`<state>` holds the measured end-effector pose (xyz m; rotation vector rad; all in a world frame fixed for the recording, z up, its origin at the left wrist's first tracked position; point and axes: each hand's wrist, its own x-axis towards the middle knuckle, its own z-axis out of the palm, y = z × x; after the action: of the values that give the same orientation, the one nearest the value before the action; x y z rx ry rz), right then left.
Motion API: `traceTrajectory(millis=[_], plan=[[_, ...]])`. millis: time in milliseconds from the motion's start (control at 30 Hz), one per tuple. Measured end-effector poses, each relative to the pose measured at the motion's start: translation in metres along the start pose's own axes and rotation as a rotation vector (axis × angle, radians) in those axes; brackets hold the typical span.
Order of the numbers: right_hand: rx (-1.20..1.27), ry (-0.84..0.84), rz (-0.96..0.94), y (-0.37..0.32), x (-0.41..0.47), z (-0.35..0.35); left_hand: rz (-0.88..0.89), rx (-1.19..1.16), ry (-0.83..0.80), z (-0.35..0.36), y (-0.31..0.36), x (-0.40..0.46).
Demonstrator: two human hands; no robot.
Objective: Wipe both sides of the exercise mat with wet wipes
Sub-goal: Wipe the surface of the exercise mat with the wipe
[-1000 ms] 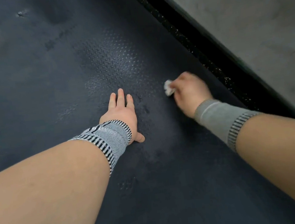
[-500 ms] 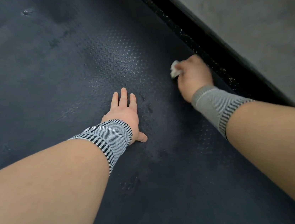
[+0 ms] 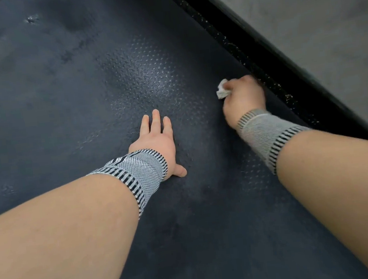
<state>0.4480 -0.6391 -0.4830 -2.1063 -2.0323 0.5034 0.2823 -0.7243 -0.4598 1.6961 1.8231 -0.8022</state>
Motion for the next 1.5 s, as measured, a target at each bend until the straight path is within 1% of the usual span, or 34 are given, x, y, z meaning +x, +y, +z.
traceTrajectory(millis=[33,133,200,233,267,333,367,400,433,500,533,567,600,633,700,733,767,800,833,867,933,967,1000,1033,1100,1167,1200,1233,1267,1333,1400,1433,1467,1500], plan=[[0.051,-0.014,-0.004,-0.009,-0.009,0.003,0.001,0.006,0.001,0.001,0.000,0.000],[-0.026,-0.211,-0.408,-0.025,-0.061,0.020,0.008,0.012,0.013,0.002,-0.001,0.001],[0.041,-0.270,-0.559,-0.015,-0.076,0.013,0.010,0.010,0.007,0.001,0.000,0.001],[0.053,-0.243,-0.532,-0.007,-0.068,0.010,0.006,0.019,0.008,0.000,0.000,0.001],[0.052,-0.183,-0.430,0.001,-0.055,0.006,0.001,0.029,0.006,0.000,0.001,0.002],[0.108,-0.002,-0.077,0.021,-0.022,0.002,-0.004,0.035,-0.008,-0.002,0.002,0.002],[0.187,0.032,0.097,0.024,-0.016,-0.001,-0.006,0.035,-0.012,-0.002,0.003,0.001],[0.215,0.032,0.170,0.021,-0.018,0.000,-0.008,0.034,-0.016,-0.002,0.003,0.001],[0.134,-0.009,0.105,0.013,-0.030,0.004,-0.010,0.033,-0.020,-0.002,0.003,0.001],[0.062,-0.169,-0.202,-0.004,-0.067,0.012,-0.009,0.034,-0.017,-0.001,0.002,0.001],[0.076,-0.221,-0.361,-0.007,-0.088,0.014,-0.007,0.033,-0.017,-0.001,0.002,0.002],[0.071,-0.254,-0.475,-0.004,-0.098,0.013,-0.005,0.034,-0.020,-0.002,0.002,0.002],[0.085,-0.232,-0.515,0.004,-0.094,0.009,-0.005,0.039,-0.021,-0.002,0.002,0.001],[0.107,-0.154,-0.445,0.013,-0.081,0.004,-0.005,0.046,-0.022,-0.003,0.002,0.002],[0.071,0.022,-0.103,0.037,-0.044,-0.006,-0.006,0.049,-0.028,-0.003,0.003,0.001],[0.063,0.057,0.071,0.050,-0.031,-0.011,-0.008,0.049,-0.031,-0.004,0.004,0.001],[0.060,0.076,0.180,0.056,-0.028,-0.011,-0.009,0.054,-0.034,-0.004,0.004,0.001],[0.063,0.088,0.212,0.053,-0.035,-0.008,-0.009,0.061,-0.037,-0.004,0.005,0.000],[0.085,0.068,0.189,0.046,-0.048,-0.002,-0.009,0.070,-0.040,-0.004,0.005,0.000],[0.107,0.019,0.104,0.037,-0.066,0.005,-0.009,0.077,-0.040,-0.005,0.006,0.000],[0.122,-0.138,-0.145,0.024,-0.101,0.009,-0.014,0.081,-0.041,-0.006,0.006,0.000],[0.105,-0.171,-0.254,0.025,-0.105,0.008,-0.015,0.079,-0.043,-0.006,0.006,0.000],[0.113,-0.133,-0.293,0.031,-0.096,0.003,-0.016,0.079,-0.042,-0.006,0.007,0.000],[0.111,-0.061,-0.236,0.039,-0.080,-0.005,-0.015,0.080,-0.040,-0.005,0.007,0.000],[0.053,0.059,0.038,0.061,-0.045,-0.017,-0.016,0.081,-0.027,-0.004,0.006,-0.001],[0.103,0.084,0.246,0.076,-0.034,-0.017,-0.016,0.076,-0.023,-0.004,0.006,-0.002],[0.104,0.080,0.269,0.071,-0.043,-0.014,-0.015,0.073,-0.027,-0.004,0.005,-0.002],[0.080,0.058,0.243,0.061,-0.060,-0.009,-0.015,0.074,-0.031,-0.005,0.006,-0.002],[0.061,0.037,0.157,0.052,-0.082,-0.002,-0.014,0.078,-0.035,-0.005,0.005,-0.003],[0.098,-0.048,-0.104,0.031,-0.131,0.009,-0.013,0.096,-0.039,-0.008,0.006,-0.004],[0.111,-0.173,-0.307,0.028,-0.149,0.009,-0.012,0.111,-0.037,-0.010,0.008,-0.007],[0.133,-0.163,-0.308,0.033,-0.139,0.004,-0.013,0.115,-0.035,-0.010,0.008,-0.007],[0.156,-0.101,-0.233,0.038,-0.124,-0.001,-0.014,0.118,-0.034,-0.011,0.009,-0.008],[0.160,-0.032,-0.112,0.043,-0.106,-0.008,-0.013,0.122,-0.034,-0.010,0.009,-0.008]])
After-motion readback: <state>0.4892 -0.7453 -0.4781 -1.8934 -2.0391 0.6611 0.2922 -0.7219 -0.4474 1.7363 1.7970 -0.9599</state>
